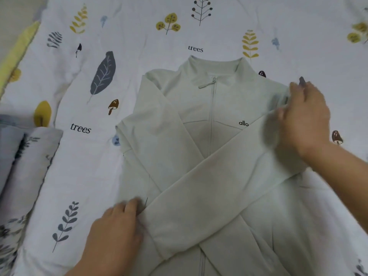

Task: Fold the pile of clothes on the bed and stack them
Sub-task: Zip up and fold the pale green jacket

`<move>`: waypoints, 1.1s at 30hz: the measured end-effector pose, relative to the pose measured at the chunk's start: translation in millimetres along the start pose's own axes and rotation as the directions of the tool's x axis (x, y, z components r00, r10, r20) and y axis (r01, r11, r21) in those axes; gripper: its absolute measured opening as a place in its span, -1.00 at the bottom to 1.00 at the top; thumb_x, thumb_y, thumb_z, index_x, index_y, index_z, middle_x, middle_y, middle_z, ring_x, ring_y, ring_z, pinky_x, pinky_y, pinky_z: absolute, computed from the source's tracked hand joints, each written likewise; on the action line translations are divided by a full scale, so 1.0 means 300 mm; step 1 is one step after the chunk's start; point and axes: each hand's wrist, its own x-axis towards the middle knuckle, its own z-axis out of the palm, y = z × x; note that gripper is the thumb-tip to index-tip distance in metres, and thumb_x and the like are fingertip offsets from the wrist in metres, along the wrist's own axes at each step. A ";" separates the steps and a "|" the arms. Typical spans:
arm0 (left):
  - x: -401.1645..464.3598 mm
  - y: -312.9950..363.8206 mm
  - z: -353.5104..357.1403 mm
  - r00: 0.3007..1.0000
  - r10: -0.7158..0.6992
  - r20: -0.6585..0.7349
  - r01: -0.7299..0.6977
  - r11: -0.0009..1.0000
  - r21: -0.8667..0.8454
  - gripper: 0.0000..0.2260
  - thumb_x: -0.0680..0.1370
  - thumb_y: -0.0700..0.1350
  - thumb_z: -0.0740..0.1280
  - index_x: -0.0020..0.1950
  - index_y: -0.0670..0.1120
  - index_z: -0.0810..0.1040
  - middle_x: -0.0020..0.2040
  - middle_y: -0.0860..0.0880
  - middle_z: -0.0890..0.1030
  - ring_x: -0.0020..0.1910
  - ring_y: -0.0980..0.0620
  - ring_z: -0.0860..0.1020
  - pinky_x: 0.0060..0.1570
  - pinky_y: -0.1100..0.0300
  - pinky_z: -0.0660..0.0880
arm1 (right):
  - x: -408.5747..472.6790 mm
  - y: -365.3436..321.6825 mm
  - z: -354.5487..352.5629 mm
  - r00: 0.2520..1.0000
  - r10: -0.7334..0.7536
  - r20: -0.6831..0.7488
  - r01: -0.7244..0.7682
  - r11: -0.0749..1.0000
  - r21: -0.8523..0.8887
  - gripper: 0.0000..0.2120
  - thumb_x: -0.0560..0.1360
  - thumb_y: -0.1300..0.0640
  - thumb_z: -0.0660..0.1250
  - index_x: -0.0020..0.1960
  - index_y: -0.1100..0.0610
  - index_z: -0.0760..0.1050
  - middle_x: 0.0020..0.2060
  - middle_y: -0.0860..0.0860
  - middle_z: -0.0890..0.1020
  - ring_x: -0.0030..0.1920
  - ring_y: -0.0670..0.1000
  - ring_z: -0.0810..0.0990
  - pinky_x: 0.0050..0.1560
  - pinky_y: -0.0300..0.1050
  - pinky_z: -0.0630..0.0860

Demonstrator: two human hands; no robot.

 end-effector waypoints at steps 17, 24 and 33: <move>-0.026 -0.027 0.135 0.805 0.512 -0.299 -0.508 0.856 0.096 -0.45 0.60 0.21 -0.10 0.54 0.02 0.02 0.56 -0.03 -0.03 0.53 -0.03 -0.05 0.42 -0.16 -0.08 | -0.470 -0.045 -0.013 0.965 0.051 0.259 -0.052 0.999 -0.002 -0.28 0.52 -0.30 -0.09 0.53 0.12 0.06 0.50 0.26 0.01 0.51 0.24 -0.03 0.40 0.31 -0.02; -0.066 -0.081 0.171 0.843 0.533 -0.072 -0.502 0.827 0.253 -0.48 0.61 0.20 -0.21 0.41 -0.01 0.25 0.39 -0.09 0.41 0.43 -0.09 0.18 0.28 -0.13 0.13 | -0.812 -0.086 0.007 0.809 -0.103 0.579 0.170 0.983 -0.063 -0.27 0.58 -0.21 -0.32 0.34 0.12 0.45 0.33 0.22 0.43 0.28 0.25 0.46 0.13 0.35 0.40; -0.178 -0.145 0.129 0.793 0.594 -0.138 -0.558 0.798 0.228 -0.46 0.62 0.12 -0.12 0.40 -0.14 0.37 0.44 -0.16 0.32 0.42 -0.11 0.25 0.39 -0.01 0.05 | -0.925 0.015 -0.165 0.889 -0.304 0.342 0.268 0.952 0.149 -0.51 0.54 0.00 0.05 0.41 0.16 0.33 0.37 0.18 0.37 0.39 0.18 0.33 0.42 -0.04 0.13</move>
